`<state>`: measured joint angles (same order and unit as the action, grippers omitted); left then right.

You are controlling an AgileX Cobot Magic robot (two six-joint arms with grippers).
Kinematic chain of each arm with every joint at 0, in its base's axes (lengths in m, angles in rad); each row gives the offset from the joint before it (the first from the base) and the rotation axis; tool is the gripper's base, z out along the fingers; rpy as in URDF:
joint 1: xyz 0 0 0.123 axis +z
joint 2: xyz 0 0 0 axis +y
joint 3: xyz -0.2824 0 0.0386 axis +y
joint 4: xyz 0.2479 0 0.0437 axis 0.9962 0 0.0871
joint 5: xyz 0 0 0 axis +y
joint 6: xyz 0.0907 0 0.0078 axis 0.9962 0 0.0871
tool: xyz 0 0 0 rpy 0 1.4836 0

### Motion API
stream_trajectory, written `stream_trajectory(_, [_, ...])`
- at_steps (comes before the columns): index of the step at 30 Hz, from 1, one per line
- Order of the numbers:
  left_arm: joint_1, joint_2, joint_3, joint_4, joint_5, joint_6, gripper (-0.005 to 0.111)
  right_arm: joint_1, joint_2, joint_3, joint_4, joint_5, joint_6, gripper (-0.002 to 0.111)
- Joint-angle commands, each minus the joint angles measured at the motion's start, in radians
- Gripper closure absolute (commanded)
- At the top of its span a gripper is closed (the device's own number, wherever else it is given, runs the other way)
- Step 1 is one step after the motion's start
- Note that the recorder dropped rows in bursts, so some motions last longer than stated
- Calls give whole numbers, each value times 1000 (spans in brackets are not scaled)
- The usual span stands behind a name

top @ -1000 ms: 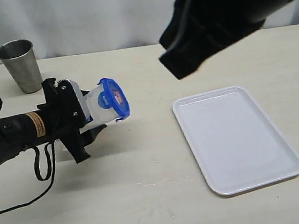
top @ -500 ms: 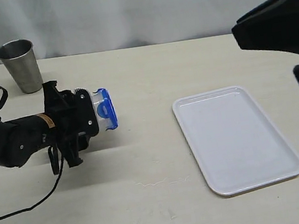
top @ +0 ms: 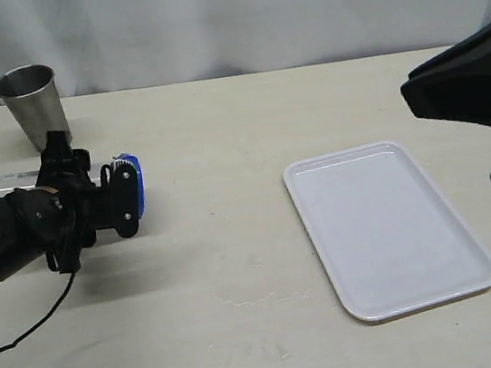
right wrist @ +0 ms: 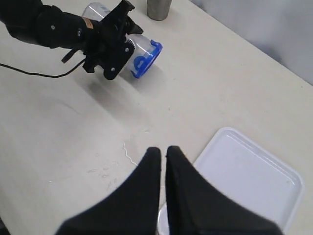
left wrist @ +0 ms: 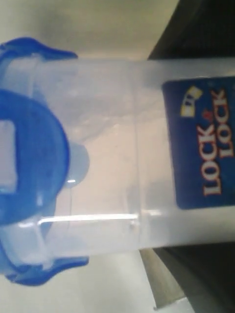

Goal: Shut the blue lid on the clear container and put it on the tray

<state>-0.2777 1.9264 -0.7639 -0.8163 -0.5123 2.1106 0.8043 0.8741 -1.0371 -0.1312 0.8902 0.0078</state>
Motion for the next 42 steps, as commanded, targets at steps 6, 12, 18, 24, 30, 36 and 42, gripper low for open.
stream_trajectory(6, [-2,-13,-10,29,-157,32,107,1,-5,4,-18,-33,7,104])
stream_trajectory(12, [-65,-13,-4,12,-426,32,107,1,-5,4,-18,-33,7,104])
stream_trajectory(18, [-142,-13,-4,-17,-511,32,107,1,-5,4,-18,-33,7,104])
stream_trajectory(24, [-142,-13,-4,-94,-286,30,107,1,-5,6,-18,-33,7,104])
stream_trajectory(30, [-142,-13,-12,-81,-56,-117,107,1,-5,6,-18,-33,7,104])
stream_trajectory(36, [-102,-18,-125,-85,408,-339,107,1,-5,6,-18,-33,7,104])
stream_trajectory(42, [-9,-38,-282,-85,776,-500,107,1,-5,6,-18,-33,7,104])
